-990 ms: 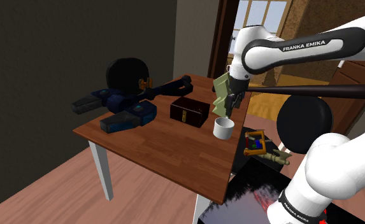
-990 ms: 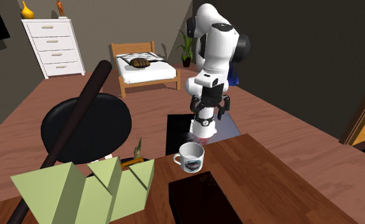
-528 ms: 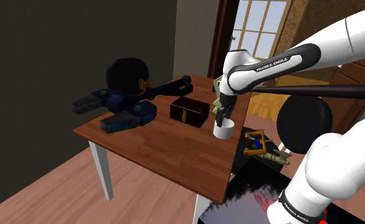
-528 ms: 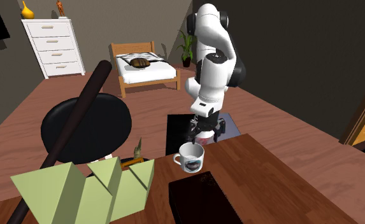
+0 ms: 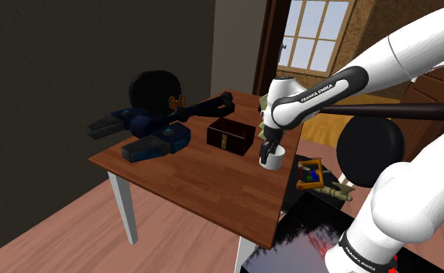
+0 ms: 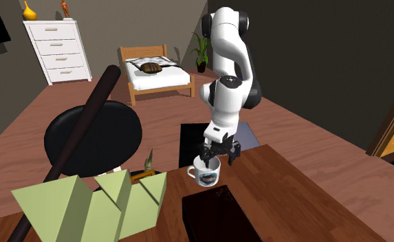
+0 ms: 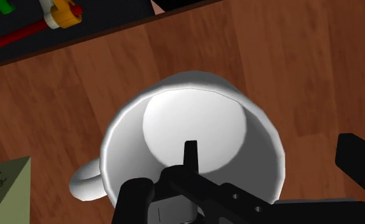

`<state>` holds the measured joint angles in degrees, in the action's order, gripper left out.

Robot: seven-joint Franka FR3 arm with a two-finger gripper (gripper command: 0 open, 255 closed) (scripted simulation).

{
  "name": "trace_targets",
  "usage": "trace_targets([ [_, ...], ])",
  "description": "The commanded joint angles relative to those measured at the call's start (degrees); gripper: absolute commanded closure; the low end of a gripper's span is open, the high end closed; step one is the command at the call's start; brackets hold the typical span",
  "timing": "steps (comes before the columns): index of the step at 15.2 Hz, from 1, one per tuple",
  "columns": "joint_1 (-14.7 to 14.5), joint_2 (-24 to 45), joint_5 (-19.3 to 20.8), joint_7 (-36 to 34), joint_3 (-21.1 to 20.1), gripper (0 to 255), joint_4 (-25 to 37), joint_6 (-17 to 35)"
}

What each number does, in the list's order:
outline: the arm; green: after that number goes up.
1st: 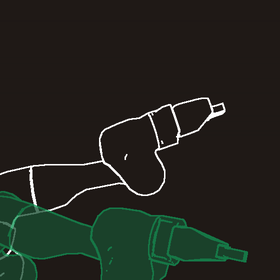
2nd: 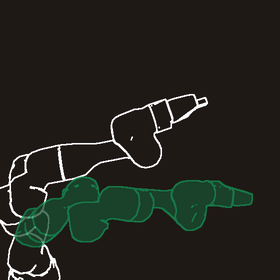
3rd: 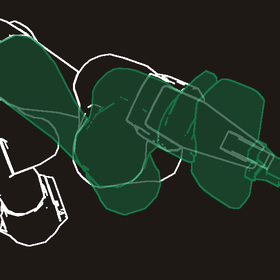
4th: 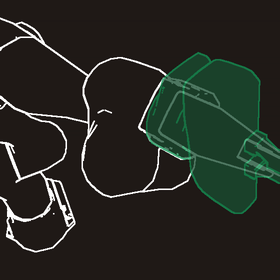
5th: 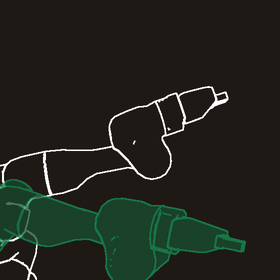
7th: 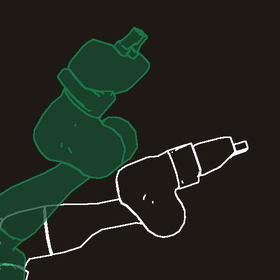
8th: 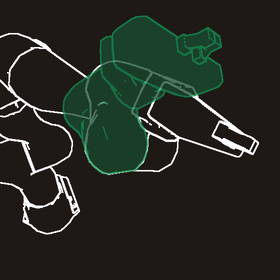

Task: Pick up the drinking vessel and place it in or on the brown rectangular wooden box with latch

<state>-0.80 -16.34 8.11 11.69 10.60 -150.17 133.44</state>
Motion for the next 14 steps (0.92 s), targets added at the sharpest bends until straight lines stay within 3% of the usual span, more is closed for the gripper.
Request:
trace_targets([
  [1, 0.0, 0.9, 0.0, 0.0, 0.1, 0, -0.4, 1.4],
  [8, 0.0, 1.0, 0.0, 0.0, 0.1, 0, -0.4, 1.4],
  [9, 0.0, 1.0, 0.0, 0.0, 0.1, 255, -0.4, 1.4],
  [14, 0.0, 1.0, 0.0, 0.0, 0.1, 255, -0.4, 1.4],
])
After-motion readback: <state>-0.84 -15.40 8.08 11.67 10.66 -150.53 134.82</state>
